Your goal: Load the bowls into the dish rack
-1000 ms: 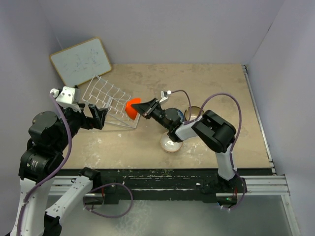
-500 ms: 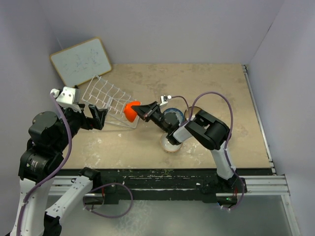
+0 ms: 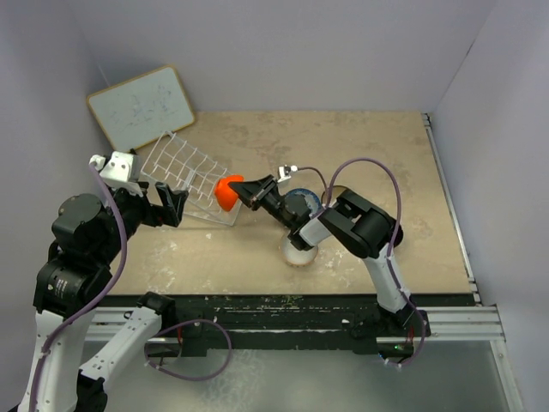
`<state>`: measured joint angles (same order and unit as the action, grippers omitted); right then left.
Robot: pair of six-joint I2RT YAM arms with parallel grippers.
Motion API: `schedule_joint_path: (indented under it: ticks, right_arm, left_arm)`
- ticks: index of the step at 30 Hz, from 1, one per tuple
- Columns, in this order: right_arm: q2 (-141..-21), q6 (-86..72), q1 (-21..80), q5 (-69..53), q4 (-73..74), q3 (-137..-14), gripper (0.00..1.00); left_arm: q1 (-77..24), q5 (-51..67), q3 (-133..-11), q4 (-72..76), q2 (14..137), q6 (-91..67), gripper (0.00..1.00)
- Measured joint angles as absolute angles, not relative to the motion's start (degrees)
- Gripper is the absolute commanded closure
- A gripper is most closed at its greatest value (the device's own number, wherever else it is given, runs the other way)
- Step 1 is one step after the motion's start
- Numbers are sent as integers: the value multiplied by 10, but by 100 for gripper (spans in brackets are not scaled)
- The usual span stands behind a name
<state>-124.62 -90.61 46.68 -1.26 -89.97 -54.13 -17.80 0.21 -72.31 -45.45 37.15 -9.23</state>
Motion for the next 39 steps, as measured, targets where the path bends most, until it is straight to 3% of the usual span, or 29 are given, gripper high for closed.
schedule_joint_path:
  ticks: [6, 17, 27, 32, 39]
  right_arm:
    - [-1271, -924, 460, -14, -902, -555, 84]
    - [-1271, -938, 461, -40, -895, -566, 63]
    - [-1271, -946, 461, -46, -888, -566, 68]
    - [-1271, -948, 461, -49, -888, -563, 76]
    - [-1259, -946, 461, -55, -863, -546, 74]
  left_arm:
    - [-178, 2, -723, -455, 370, -93, 1]
    - [-178, 2, -720, -455, 366, -93, 1]
    - [-178, 2, -720, -454, 366, -93, 1]
    - [-178, 2, -720, -454, 366, -93, 1]
    - [-178, 2, -720, -454, 366, -93, 1]
